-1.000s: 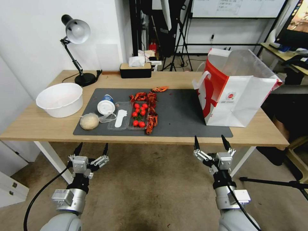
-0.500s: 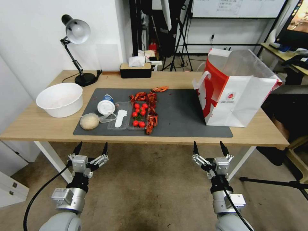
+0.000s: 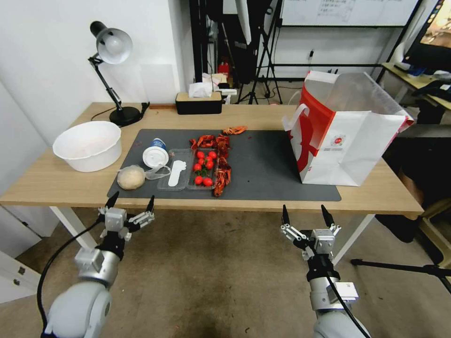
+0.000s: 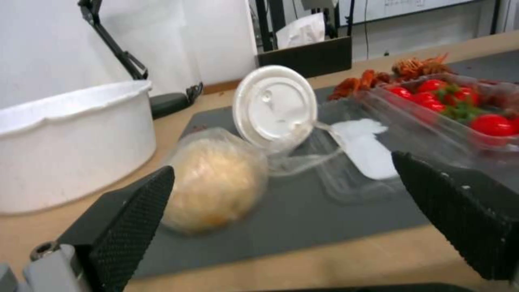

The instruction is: Pick up the trash from the table and place it into the takeout bag.

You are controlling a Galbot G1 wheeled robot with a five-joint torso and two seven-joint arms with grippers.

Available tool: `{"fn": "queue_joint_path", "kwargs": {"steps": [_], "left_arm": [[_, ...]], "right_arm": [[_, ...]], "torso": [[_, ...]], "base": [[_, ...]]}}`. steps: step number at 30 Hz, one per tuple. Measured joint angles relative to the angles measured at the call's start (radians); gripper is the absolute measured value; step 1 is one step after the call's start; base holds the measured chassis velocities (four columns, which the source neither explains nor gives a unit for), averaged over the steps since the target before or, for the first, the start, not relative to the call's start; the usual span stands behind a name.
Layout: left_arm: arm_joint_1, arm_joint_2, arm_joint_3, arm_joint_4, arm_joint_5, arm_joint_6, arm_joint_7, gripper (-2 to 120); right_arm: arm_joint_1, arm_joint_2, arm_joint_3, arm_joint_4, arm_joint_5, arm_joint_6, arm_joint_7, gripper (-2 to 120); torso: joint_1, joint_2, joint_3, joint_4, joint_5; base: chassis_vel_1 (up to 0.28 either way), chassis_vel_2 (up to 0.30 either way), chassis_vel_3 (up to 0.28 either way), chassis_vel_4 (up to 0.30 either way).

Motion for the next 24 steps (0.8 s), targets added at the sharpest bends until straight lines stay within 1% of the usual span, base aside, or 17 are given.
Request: {"fn": "queue_joint_path", "kwargs": {"steps": [2,3,4,6,8,10,11,13,14,18,19,22,24], "left_arm": [[-0.044,0.039,0.004,0.037,-0.013,0.009,0.002,100],[-0.044,0.039,0.004,0.037,-0.013,0.009,0.002,100],[-0.078,0.069,0.008,0.064,-0.025,0.015,0.002,100],[-0.106,0.093,0.013,0.088,-0.035,0.02,0.003,100],[-0.117,0.101,0.014,0.096,-0.039,0.021,0.003,100],[-0.151,0.125,0.022,0.129,-0.047,0.028,0.004,100],[-0.151,0.125,0.022,0.129,-0.047,0.028,0.004,100],[-0.178,0.144,0.033,0.164,-0.055,0.037,0.004,100],[-0.178,0.144,0.033,0.164,-0.055,0.037,0.004,100],[-0.212,0.164,0.051,0.219,-0.064,0.049,0.007,100],[-0.212,0.164,0.051,0.219,-0.064,0.049,0.007,100],[-0.231,0.176,0.062,0.258,-0.064,0.051,0.009,100],[-0.237,0.18,0.065,0.268,-0.064,0.051,0.009,100]], "right_arm": [[0.001,0.002,0.0,0.0,-0.002,-0.002,0.0,100],[0.001,0.002,0.0,0.0,-0.002,-0.002,0.0,100],[0.003,0.004,0.0,0.0,-0.004,-0.004,0.001,100],[0.005,0.005,-0.001,0.001,-0.006,-0.005,0.001,100],[0.006,0.006,-0.001,0.001,-0.007,-0.006,0.001,100],[0.008,0.008,-0.001,0.003,-0.009,-0.011,0.002,100],[0.008,0.008,-0.001,0.003,-0.009,-0.011,0.002,100],[0.014,0.009,-0.001,0.005,-0.009,-0.017,0.004,100],[0.014,0.009,-0.001,0.005,-0.009,-0.017,0.004,100],[0.02,0.01,-0.001,0.004,-0.009,-0.02,0.005,100],[0.02,0.01,-0.001,0.004,-0.009,-0.02,0.005,100],[0.021,0.009,-0.002,0.002,-0.009,-0.02,0.006,100],[0.022,0.009,-0.002,0.002,-0.009,-0.02,0.006,100]], "torso": [[0.0,0.0,0.0,-0.0001,-0.0001],[0.0,0.0,0.0,-0.0001,-0.0001],[0.0,0.0,0.0,0.0,0.0],[0.0,0.0,0.0,0.0,0.0001],[0.0,0.0,0.0,-0.0001,0.0001],[0.0,0.0,0.0,0.0,0.0002],[0.0,0.0,0.0,0.0,0.0002],[0.0,0.0,0.0,0.0,0.0002],[0.0,0.0,0.0,0.0,0.0002],[0.0,0.0,0.0,0.0,0.0001],[0.0,0.0,0.0,0.0,0.0001],[0.0,0.0,0.0,0.0,0.0001],[0.0,0.0,0.0,0.0,0.0]], "base": [[0.0,0.0,0.0,0.0],[0.0,0.0,0.0,0.0],[0.0,0.0,0.0,0.0],[0.0,0.0,0.0,0.0],[0.0,0.0,0.0,0.0],[0.0,0.0,0.0,0.0],[0.0,0.0,0.0,0.0],[0.0,0.0,0.0,0.0],[0.0,0.0,0.0,0.0],[0.0,0.0,0.0,0.0],[0.0,0.0,0.0,0.0],[0.0,0.0,0.0,0.0],[0.0,0.0,0.0,0.0]]}}
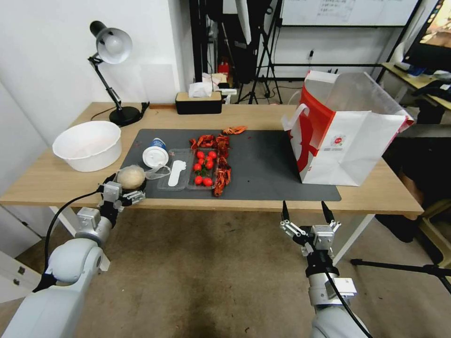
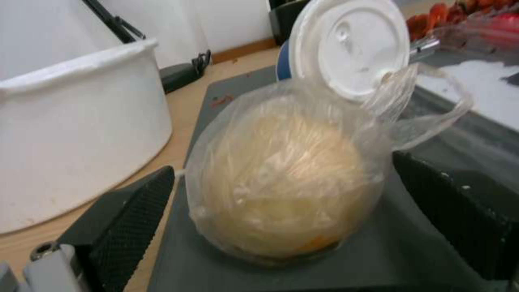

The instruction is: Pick up the trash from the table and place it into the takeout bag.

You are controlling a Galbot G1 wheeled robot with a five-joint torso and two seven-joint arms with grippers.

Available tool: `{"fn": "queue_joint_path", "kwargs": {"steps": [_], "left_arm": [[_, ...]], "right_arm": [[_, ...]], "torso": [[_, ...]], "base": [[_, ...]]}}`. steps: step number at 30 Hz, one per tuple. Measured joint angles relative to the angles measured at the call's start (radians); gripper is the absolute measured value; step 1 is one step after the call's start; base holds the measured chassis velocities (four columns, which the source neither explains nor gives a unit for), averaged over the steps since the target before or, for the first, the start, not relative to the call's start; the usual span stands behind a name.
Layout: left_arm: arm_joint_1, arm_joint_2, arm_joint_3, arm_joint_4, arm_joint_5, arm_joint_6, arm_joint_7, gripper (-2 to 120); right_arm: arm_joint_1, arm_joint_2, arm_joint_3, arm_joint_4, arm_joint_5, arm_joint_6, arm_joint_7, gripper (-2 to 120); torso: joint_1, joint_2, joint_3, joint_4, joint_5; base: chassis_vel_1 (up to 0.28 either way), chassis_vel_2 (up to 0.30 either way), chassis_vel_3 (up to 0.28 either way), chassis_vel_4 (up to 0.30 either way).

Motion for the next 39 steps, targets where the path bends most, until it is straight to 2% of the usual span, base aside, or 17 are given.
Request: {"fn": "queue_joint_path", "kwargs": {"steps": [3,6,23,25,26,27,30,31,33,34,37,38,39], "left_arm": [[-0.009,0.006,0.008,0.014,0.0,0.0,0.002,99],[-0.019,0.009,0.02,0.022,-0.003,0.0,0.003,91],[-0.051,0.018,0.041,0.044,-0.02,0.001,0.007,88],[-0.053,0.021,0.041,0.045,-0.021,0.001,0.008,82],[-0.055,0.024,0.043,0.05,-0.022,0.001,0.01,76],[-0.055,0.024,0.043,0.05,-0.022,0.001,0.01,76],[-0.059,0.026,0.043,0.056,-0.023,-0.001,0.012,63],[-0.059,0.026,0.043,0.056,-0.023,-0.001,0.012,63],[-0.061,0.027,0.044,0.057,-0.024,-0.002,0.017,53],[-0.061,0.027,0.044,0.057,-0.024,-0.002,0.017,53],[-0.063,0.029,0.044,0.057,-0.024,-0.004,0.021,37],[-0.063,0.029,0.044,0.057,-0.024,-0.004,0.021,37],[-0.063,0.031,0.043,0.056,-0.026,-0.005,0.026,32]], "right_arm": [[0.001,-0.001,0.0,-0.001,0.001,0.0,0.001,100],[0.004,-0.002,0.0,-0.002,0.001,-0.001,0.002,100],[0.008,0.002,0.002,-0.006,0.001,-0.005,0.005,100],[0.008,0.002,0.002,-0.008,0.0,-0.005,0.005,100],[0.009,0.003,0.001,-0.009,0.0,-0.005,0.005,100],[0.009,0.003,0.001,-0.009,0.0,-0.005,0.005,100],[0.009,0.005,0.001,-0.01,-0.002,-0.006,0.005,100],[0.009,0.005,0.001,-0.01,-0.002,-0.006,0.005,100],[0.009,0.005,0.001,-0.011,-0.003,-0.006,0.006,100],[0.009,0.005,0.001,-0.011,-0.003,-0.006,0.006,100],[0.01,0.006,0.001,-0.012,-0.003,-0.006,0.006,100],[0.01,0.006,0.001,-0.012,-0.003,-0.006,0.006,100],[0.01,0.006,0.001,-0.012,-0.004,-0.007,0.007,100]], "torso": [[0.0,0.0,0.0,0.0,0.0001],[0.0,0.0,0.0,0.0,0.0001],[0.0,0.0,0.0,0.0,0.0001],[0.0,0.0,0.0,-0.0001,0.0002],[0.0,0.0,0.0,0.0,0.0002],[0.0,0.0,0.0,0.0,0.0002],[0.0,0.0,0.0,-0.0001,0.0001],[0.0,0.0,0.0,-0.0001,0.0001],[0.0,0.0,0.0,0.0,0.0002],[0.0,0.0,0.0,0.0,0.0002],[0.0,0.0,0.0,-0.0001,0.0001],[0.0,0.0,0.0,-0.0001,0.0001],[0.0,0.0,0.0,0.0,0.0001]], "base": [[0.0,0.0,0.0,0.0],[0.0,0.0,0.0,0.0],[0.0,0.0,0.0,0.0],[0.0,0.0,0.0,0.0],[0.0,0.0,0.0,0.0],[0.0,0.0,0.0,0.0],[0.0,0.0,0.0,0.0],[0.0,0.0,0.0,0.0],[0.0,0.0,0.0,0.0],[0.0,0.0,0.0,0.0],[0.0,0.0,0.0,0.0],[0.0,0.0,0.0,0.0],[0.0,0.0,0.0,0.0]]}}
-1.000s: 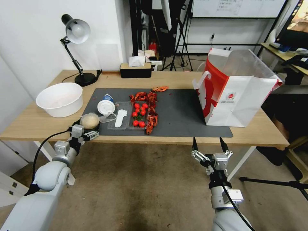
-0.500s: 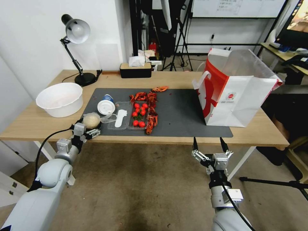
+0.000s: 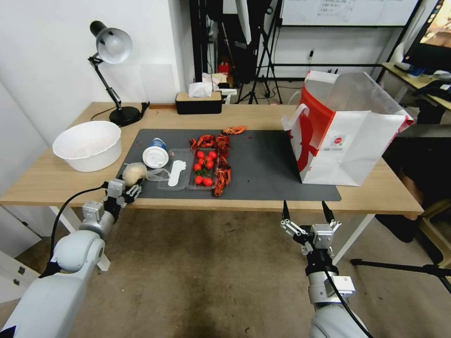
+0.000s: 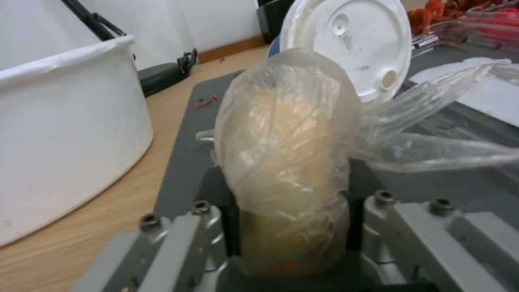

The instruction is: Pick up the trash from the table and place it into the takeout bag.

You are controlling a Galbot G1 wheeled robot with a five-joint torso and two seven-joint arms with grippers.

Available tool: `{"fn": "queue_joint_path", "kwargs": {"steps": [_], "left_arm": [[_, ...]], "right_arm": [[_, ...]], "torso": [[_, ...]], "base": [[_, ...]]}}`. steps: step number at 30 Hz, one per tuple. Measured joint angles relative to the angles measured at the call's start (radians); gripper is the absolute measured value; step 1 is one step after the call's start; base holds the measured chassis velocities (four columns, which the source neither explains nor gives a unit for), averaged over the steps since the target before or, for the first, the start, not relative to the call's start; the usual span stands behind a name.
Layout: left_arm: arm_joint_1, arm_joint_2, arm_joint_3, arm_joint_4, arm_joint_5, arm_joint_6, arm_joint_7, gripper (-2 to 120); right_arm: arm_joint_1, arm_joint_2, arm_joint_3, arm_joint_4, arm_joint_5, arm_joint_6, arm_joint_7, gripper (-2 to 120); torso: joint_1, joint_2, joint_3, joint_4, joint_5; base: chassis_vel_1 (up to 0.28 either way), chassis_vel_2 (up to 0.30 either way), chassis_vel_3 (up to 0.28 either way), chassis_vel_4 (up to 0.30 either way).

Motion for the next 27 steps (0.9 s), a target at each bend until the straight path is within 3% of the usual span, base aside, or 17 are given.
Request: {"fn": "queue_joint_path", "kwargs": {"steps": [2,9,14,22,25,27], "left_arm": [[0.002,0.002,-0.002,-0.003,-0.001,-0.003,0.006,21],[0.01,0.004,-0.011,-0.011,-0.003,-0.022,0.018,8],[0.012,0.012,-0.02,-0.03,-0.016,-0.027,0.018,8],[-0.005,0.078,-0.028,-0.122,-0.084,-0.033,0.023,7],[-0.024,0.121,-0.016,-0.166,-0.156,-0.038,0.051,7],[-0.06,0.187,0.019,-0.196,-0.261,-0.057,0.099,7]], "right_arm": [[0.001,0.001,-0.001,-0.001,0.0,0.0,0.0,100],[0.003,0.001,-0.004,-0.001,-0.002,-0.001,0.001,100],[0.003,0.001,-0.004,-0.001,-0.002,-0.001,0.001,100],[0.002,0.002,-0.005,0.006,-0.002,-0.001,0.001,100],[0.003,0.002,-0.006,0.007,-0.002,-0.001,0.001,100],[0.003,0.002,-0.006,0.007,-0.002,-0.001,0.001,100]], "torso": [[0.0,0.0,0.0,0.0,0.0001],[0.0,0.0,0.0,0.0,0.0],[0.0,0.0,0.0,0.0,-0.0001],[0.0,0.0,0.0,0.0,0.0],[0.0,0.0,0.0,0.0001,0.0],[0.0,0.0,0.0,-0.0001,0.0001]], "base": [[0.0,0.0,0.0,0.0],[0.0,0.0,0.0,0.0],[0.0,0.0,0.0,0.0],[0.0,0.0,0.0,0.0],[0.0,0.0,0.0,0.0],[0.0,0.0,0.0,0.0]]}}
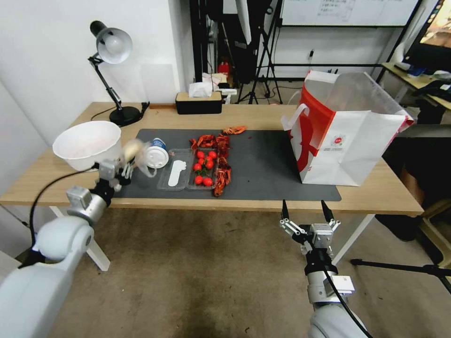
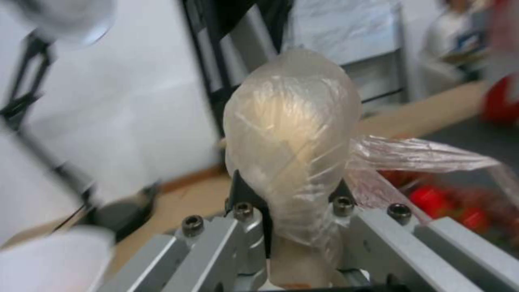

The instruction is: Pick up the trash from the table and place it into the takeout bag.

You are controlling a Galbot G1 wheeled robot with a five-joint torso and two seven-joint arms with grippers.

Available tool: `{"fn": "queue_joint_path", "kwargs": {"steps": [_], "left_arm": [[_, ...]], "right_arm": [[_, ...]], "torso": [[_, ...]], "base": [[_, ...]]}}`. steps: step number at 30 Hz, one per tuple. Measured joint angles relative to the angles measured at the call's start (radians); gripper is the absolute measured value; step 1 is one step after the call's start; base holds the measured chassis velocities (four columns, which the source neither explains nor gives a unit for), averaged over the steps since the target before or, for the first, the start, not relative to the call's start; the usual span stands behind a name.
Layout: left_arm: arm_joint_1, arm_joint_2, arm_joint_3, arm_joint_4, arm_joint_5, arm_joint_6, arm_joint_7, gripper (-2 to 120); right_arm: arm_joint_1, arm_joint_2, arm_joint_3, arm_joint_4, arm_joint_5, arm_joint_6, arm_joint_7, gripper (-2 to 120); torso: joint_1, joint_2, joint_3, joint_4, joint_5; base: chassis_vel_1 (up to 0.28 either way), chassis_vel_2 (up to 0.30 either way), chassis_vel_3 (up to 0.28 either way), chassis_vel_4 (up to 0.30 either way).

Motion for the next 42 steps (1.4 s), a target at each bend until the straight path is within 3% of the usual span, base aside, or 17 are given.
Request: {"fn": "queue_joint_path", "kwargs": {"steps": [5,8,9,12,17,23,30,34,42], "left_arm": [[-0.098,0.09,0.096,-0.015,-0.148,-0.033,0.082,7],[-0.224,0.142,0.209,-0.012,-0.249,-0.053,0.116,7],[-0.224,0.142,0.209,-0.012,-0.249,-0.053,0.116,7],[-0.404,0.166,0.365,0.018,-0.343,-0.06,0.132,7],[-0.521,0.15,0.479,0.039,-0.389,-0.059,0.132,7],[-0.71,0.081,0.666,0.102,-0.429,-0.055,0.115,7],[-0.835,-0.005,0.776,0.171,-0.442,-0.05,0.101,7],[-0.958,-0.1,0.88,0.246,-0.463,-0.042,0.089,7],[-1.127,-0.225,1.01,0.373,-0.494,-0.043,0.081,7]], "right_arm": [[0.001,-0.001,0.0,0.0,0.0,0.0,0.0,100],[0.003,-0.002,0.004,0.0,0.0,0.0,0.0,100],[0.003,-0.002,0.004,0.0,0.0,0.0,0.0,100],[0.009,-0.003,0.007,0.0,0.0,-0.005,0.0,100],[0.016,-0.004,0.009,0.0,0.001,-0.01,0.001,100],[0.018,-0.011,0.011,-0.004,0.001,-0.011,0.002,100],[0.017,-0.009,0.012,-0.006,0.001,-0.012,0.002,100],[0.018,-0.005,0.014,-0.006,0.001,-0.012,0.002,100],[0.02,-0.002,0.016,-0.006,-0.001,-0.012,0.002,100]], "torso": [[0.0,0.0,0.0,0.0002,-0.0003],[0.0,0.0,0.0,-0.0003,0.0001],[0.0,0.0,0.0,-0.0003,0.0001],[0.0,0.0,0.0,0.0002,0.0001],[0.0,0.0,0.0,0.0002,0.0002],[0.0,0.0,0.0,0.0001,-0.0001],[0.0,0.0,0.0,0.0001,0.0002],[0.0,0.0,0.0,0.0001,0.0001],[0.0,0.0,0.0,-0.0001,0.0002]], "base": [[0.0,0.0,0.0,0.0],[0.0,0.0,0.0,0.0],[0.0,0.0,0.0,0.0],[0.0,0.0,0.0,0.0],[0.0,0.0,0.0,0.0],[0.0,0.0,0.0,0.0],[0.0,0.0,0.0,0.0],[0.0,0.0,0.0,0.0],[0.0,0.0,0.0,0.0]]}}
